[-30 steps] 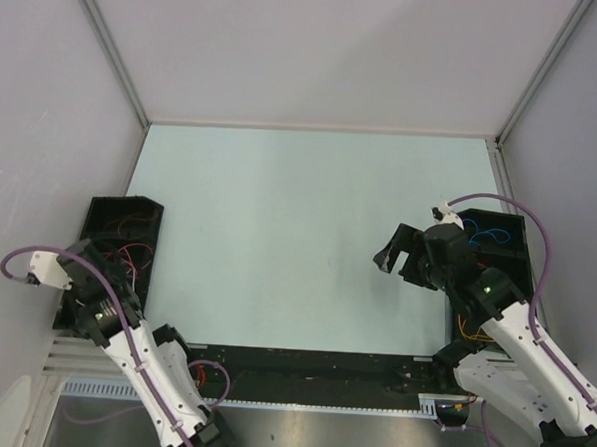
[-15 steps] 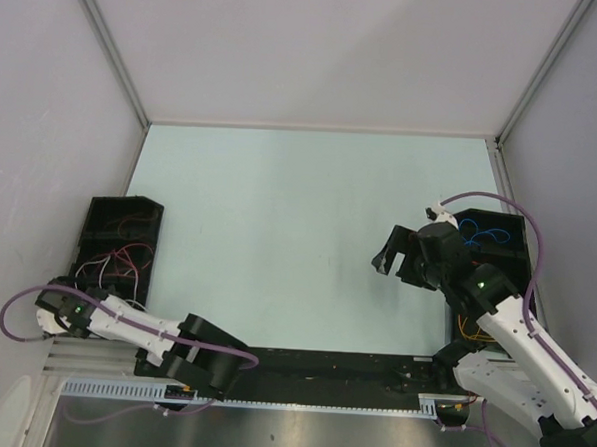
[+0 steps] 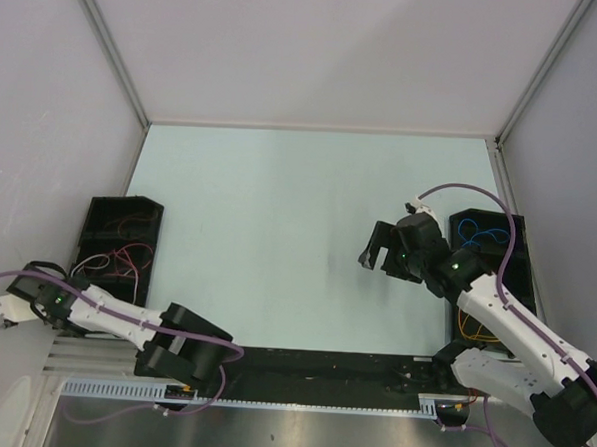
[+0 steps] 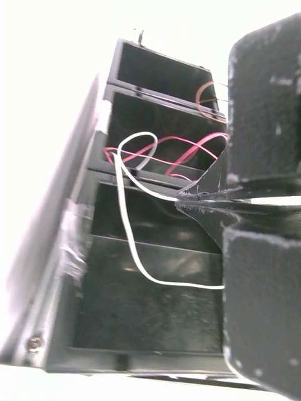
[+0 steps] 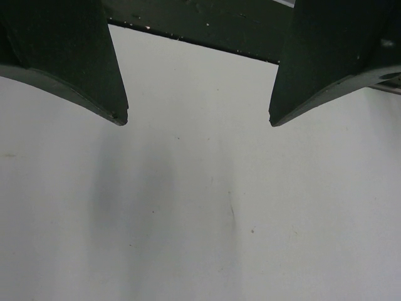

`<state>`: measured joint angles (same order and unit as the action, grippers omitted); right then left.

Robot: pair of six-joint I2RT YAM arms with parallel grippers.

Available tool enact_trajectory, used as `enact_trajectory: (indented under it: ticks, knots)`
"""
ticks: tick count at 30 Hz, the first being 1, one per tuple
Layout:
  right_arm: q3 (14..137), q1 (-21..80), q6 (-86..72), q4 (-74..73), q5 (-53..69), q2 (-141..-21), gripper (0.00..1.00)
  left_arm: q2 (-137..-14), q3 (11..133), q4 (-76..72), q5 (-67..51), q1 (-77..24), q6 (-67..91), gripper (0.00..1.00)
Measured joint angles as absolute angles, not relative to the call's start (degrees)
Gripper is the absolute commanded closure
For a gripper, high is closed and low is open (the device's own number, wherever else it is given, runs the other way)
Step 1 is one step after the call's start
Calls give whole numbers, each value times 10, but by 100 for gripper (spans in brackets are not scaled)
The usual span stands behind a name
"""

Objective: Untangle the cables

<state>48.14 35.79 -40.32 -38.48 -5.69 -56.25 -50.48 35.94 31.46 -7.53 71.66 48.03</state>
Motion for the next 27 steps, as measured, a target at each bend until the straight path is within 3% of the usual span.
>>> enact_trajectory:
  ticks: [2, 4, 5, 6, 9, 19, 22, 27]
  knots:
    - [481, 358, -402, -376, -56, -575, 0, -521, 364, 302, -72, 717, 480, 98]
    - [481, 358, -402, -371, -55, -588, 0, -531, 364, 299, -71, 717, 480, 85]
    - [481, 358, -402, -369, -55, -593, 0, -532, 364, 299, -71, 717, 479, 76]
    - [481, 358, -402, -365, -53, -597, 0, -530, 364, 298, -71, 717, 479, 54]
    - [481, 359, -402, -356, -50, -604, 0, -511, 355, 281, -81, 718, 479, 34]
    - [481, 359, -396, -353, -50, -603, 0, -418, 332, 259, -117, 718, 480, 26]
    - [481, 358, -390, -353, -51, -600, 0, -410, 332, 260, -136, 717, 476, 20]
    - [481, 359, -389, -353, -51, -599, 0, -375, 352, 269, -133, 666, 469, 2]
